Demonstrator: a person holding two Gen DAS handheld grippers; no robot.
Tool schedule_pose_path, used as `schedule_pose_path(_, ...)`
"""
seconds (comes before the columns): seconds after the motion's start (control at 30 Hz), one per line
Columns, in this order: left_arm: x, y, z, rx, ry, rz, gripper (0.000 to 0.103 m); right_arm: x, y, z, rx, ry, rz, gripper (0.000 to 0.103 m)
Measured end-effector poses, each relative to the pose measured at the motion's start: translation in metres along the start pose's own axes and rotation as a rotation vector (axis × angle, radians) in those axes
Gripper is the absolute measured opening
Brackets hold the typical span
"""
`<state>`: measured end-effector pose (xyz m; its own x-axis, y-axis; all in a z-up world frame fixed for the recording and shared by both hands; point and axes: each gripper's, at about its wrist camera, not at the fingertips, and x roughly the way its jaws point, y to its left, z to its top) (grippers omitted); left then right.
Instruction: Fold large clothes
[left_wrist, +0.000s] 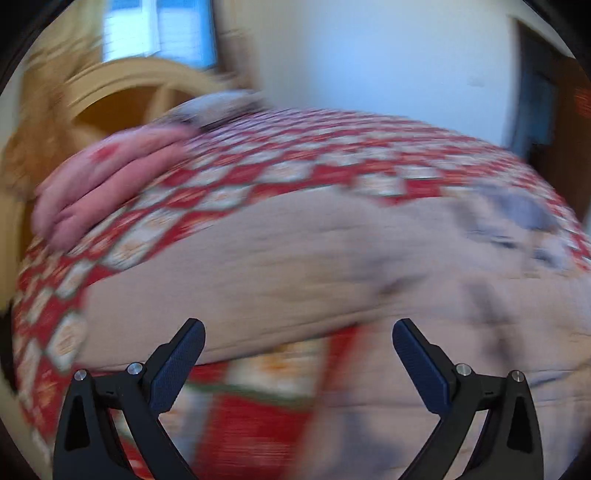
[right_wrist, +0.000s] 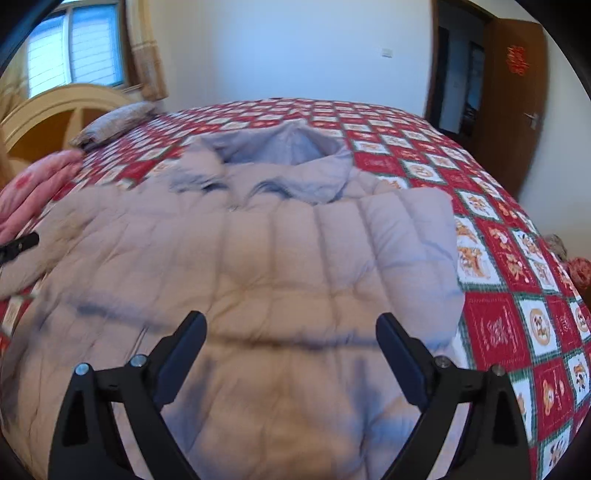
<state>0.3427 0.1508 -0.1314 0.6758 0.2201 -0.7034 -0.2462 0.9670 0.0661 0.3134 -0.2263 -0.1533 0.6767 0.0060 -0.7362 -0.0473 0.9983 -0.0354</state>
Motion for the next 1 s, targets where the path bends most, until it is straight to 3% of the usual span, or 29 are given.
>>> schedule_pose_path(0.1,0.022,0.089,-0.010,-0.153,0.059,0.140,0.102,-0.007,0.015,-0.017,-0.071,-0.009,0.007,0.095)
schedule_pose_path(0.2,0.034,0.154,-0.018,-0.268,0.066,0.235,0.102,-0.008,0.032,-0.027,-0.148,-0.012,0.004,0.095)
schedule_pose_path(0.37,0.065,0.200,-0.021,-0.384,0.130,0.192,0.102,-0.010,0.051,-0.031,-0.204,-0.029,0.014,0.095)
schedule_pose_path(0.5,0.085,0.192,-0.020,-0.370,0.146,0.184,0.098,-0.014,0.059,-0.032,-0.203,-0.035,0.011,0.095)
schedule_pose_path(0.53,0.084,0.189,-0.018,-0.352,0.126,0.181,0.068,-0.014,0.061,-0.033,-0.204,-0.034,0.011,0.095)
schedule_pose_path(0.6,0.080,0.181,-0.013,-0.319,0.122,0.108,0.021,-0.016,0.063,-0.034,-0.208,-0.036,0.009,0.095)
schedule_pose_path(0.63,0.079,0.180,-0.011,-0.320,0.123,0.079,0.016,-0.017,0.063,-0.035,-0.210,-0.039,0.005,0.095)
schedule_pose_path(0.83,0.009,0.150,0.009,-0.233,-0.034,0.032,0.011,-0.024,0.051,-0.031,-0.146,-0.071,0.008,0.095)
schedule_pose_path(1.0,-0.074,0.093,0.041,-0.126,-0.214,-0.029,0.010,-0.037,0.035,-0.027,-0.085,-0.109,0.011,0.095)
